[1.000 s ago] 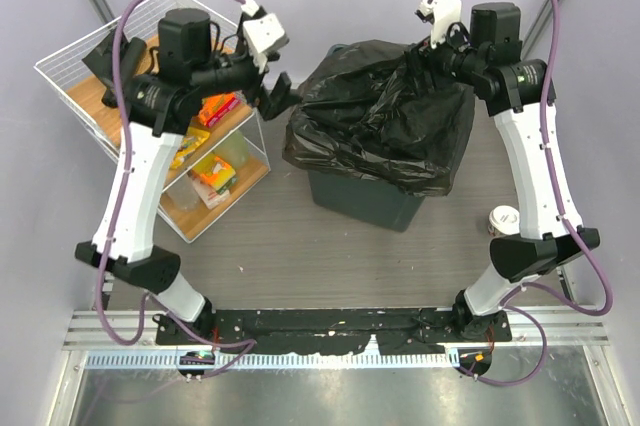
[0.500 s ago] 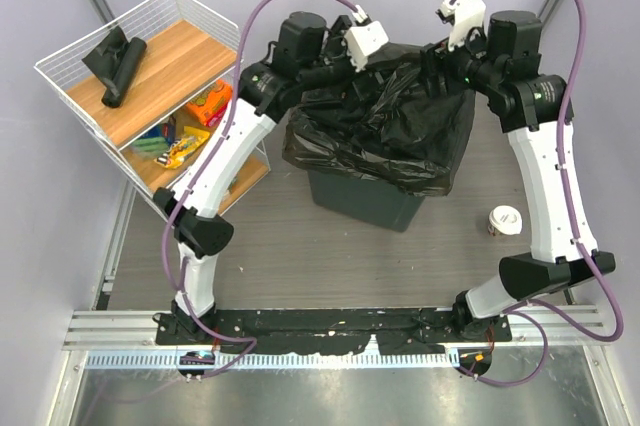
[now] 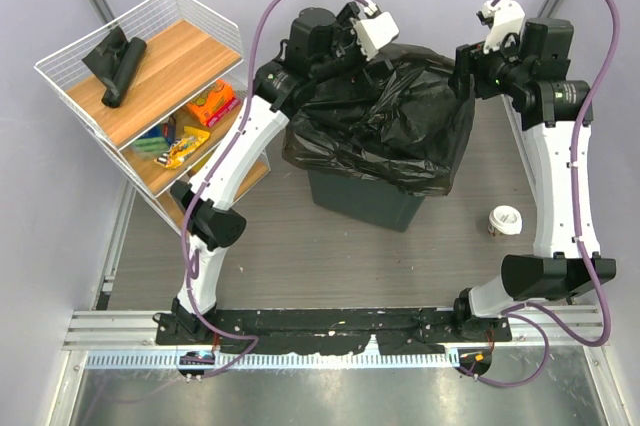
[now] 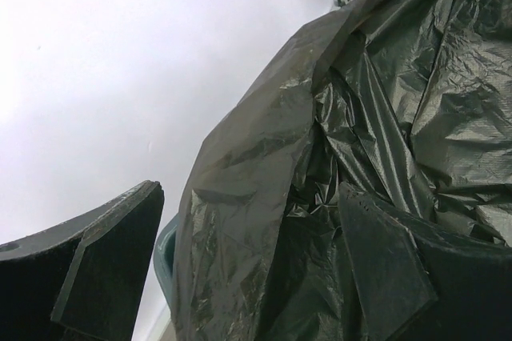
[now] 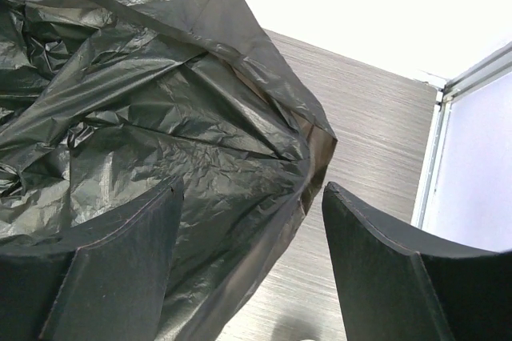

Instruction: Put the trash bags into the trash bin

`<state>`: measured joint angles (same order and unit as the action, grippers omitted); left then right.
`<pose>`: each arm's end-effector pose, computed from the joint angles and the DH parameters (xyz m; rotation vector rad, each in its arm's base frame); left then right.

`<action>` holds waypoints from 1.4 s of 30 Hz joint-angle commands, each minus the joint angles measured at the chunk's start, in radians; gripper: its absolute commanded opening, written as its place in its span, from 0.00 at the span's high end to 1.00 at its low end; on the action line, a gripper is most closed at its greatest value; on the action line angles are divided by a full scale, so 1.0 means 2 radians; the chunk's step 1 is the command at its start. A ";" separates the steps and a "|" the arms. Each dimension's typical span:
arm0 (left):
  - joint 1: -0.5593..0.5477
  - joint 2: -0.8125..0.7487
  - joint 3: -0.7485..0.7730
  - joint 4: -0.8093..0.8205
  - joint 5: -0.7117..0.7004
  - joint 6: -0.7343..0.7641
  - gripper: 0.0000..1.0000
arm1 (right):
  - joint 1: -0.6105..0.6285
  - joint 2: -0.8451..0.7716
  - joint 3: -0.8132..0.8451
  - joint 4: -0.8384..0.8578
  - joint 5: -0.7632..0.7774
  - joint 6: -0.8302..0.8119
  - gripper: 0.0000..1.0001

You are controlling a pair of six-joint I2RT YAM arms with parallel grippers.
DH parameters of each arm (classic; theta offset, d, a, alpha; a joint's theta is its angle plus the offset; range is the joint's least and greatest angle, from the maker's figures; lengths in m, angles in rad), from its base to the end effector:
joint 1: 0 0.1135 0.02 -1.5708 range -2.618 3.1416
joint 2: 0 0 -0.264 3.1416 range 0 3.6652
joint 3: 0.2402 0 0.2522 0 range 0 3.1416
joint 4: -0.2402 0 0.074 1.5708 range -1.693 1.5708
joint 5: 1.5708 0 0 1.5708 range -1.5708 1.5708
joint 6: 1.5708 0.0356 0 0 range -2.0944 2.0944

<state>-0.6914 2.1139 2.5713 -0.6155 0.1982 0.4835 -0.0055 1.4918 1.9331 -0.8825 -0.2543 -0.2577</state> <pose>0.3478 -0.2970 0.4844 1.0813 1.3590 -0.3243 0.2931 0.0073 0.4892 -0.4105 1.9553 0.0868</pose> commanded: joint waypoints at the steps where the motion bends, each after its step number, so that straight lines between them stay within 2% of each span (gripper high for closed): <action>1: 0.001 0.000 0.010 0.029 0.006 0.006 0.05 | -0.010 -0.029 0.002 0.024 -0.027 0.005 0.25; 10: 0.001 0.009 0.005 0.042 -0.009 0.017 0.18 | -0.016 -0.030 -0.011 0.023 -0.040 0.002 0.26; 21: 0.001 0.017 0.007 0.042 -0.003 0.025 0.19 | -0.023 -0.033 -0.019 0.022 -0.044 -0.001 0.26; 25: 0.002 0.024 0.007 0.044 -0.009 0.032 0.22 | -0.025 -0.033 -0.022 0.022 -0.046 -0.002 0.26; 42: 0.017 0.034 0.014 0.090 -0.015 0.000 0.50 | -0.036 -0.037 -0.038 0.022 -0.055 -0.008 0.26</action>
<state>-0.6762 2.1910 2.5690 -0.5400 0.1757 0.5232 -0.0681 1.4570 1.8618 -0.8757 -0.3439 -0.2626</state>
